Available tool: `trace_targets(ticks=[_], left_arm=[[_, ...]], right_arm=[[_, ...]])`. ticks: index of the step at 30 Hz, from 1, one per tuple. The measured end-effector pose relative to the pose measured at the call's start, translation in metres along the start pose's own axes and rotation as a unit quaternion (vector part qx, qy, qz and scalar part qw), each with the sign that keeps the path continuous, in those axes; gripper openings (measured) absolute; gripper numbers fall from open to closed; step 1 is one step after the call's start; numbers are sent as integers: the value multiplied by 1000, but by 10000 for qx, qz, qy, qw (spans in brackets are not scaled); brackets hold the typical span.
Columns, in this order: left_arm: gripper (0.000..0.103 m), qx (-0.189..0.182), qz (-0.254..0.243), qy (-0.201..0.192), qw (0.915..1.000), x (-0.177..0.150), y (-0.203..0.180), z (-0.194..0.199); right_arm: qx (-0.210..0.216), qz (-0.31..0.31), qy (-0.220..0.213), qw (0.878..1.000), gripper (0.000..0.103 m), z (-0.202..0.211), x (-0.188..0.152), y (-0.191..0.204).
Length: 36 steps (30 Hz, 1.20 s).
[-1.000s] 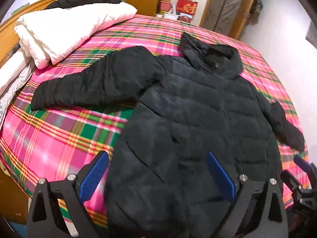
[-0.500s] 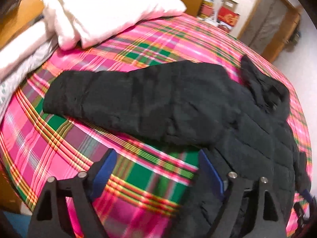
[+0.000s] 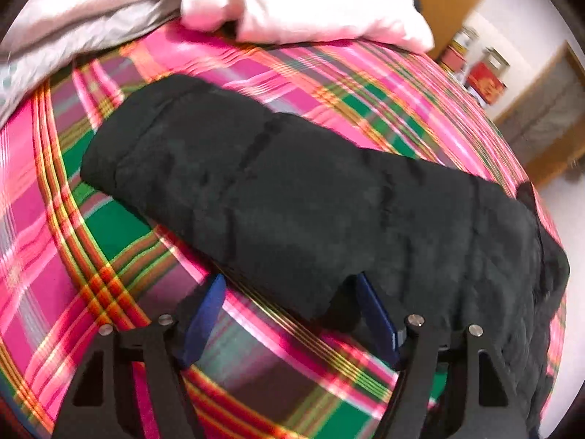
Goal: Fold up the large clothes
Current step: 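Grasp the jacket sleeve with the left tool and fold it across the body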
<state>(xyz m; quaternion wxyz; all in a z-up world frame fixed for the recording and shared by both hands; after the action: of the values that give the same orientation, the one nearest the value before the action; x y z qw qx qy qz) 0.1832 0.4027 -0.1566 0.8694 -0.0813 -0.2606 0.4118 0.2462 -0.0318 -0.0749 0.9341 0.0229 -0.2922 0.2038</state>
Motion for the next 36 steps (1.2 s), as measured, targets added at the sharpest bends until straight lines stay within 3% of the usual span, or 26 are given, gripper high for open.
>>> trace_targets(ticks=[6,10,13,18,23,28,36], left_arm=[[67,130,46,-388,9992,13,6,-9],[48,233,-52,-569,9981,22,5,-15],[22,367,-190,-665,9969,28,-1,-10],[13,376,-462,-901,9942,31,-21,18],[11,74,-855,-1386,9866,34,-61,68],[11,-515,-1262,-1748,9751,26,-113,121],[11,-1602,-1913,-1745,9525,-6,-205,161]], right_arm=[[-77,-15,106,9999,95,-10,-4,-4],[-111,-57,145,9998,95,-14,-7,-8],[-132,-107,139,9998,95,-14,-8,-11],[-262,-158,97,9995,95,-7,-11,-20],[-381,-256,79,9989,95,1,-18,-30],[-514,-528,108,9972,95,8,-23,-47],[-569,-892,-6,9944,94,26,-29,-76]])
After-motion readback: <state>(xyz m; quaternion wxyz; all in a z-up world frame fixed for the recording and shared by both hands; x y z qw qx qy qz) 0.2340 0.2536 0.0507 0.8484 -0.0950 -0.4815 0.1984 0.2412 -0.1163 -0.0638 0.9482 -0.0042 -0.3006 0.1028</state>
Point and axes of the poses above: each gripper's, at about its wrist camera, not at the fingertips, and z roughly against the way its jaws point, y to its left, x to its top, the point moved 2 cm from there along -z, roughly the way its jaws point, and after that the axes turned 3 degrees about -x, right-handed, at the moved point
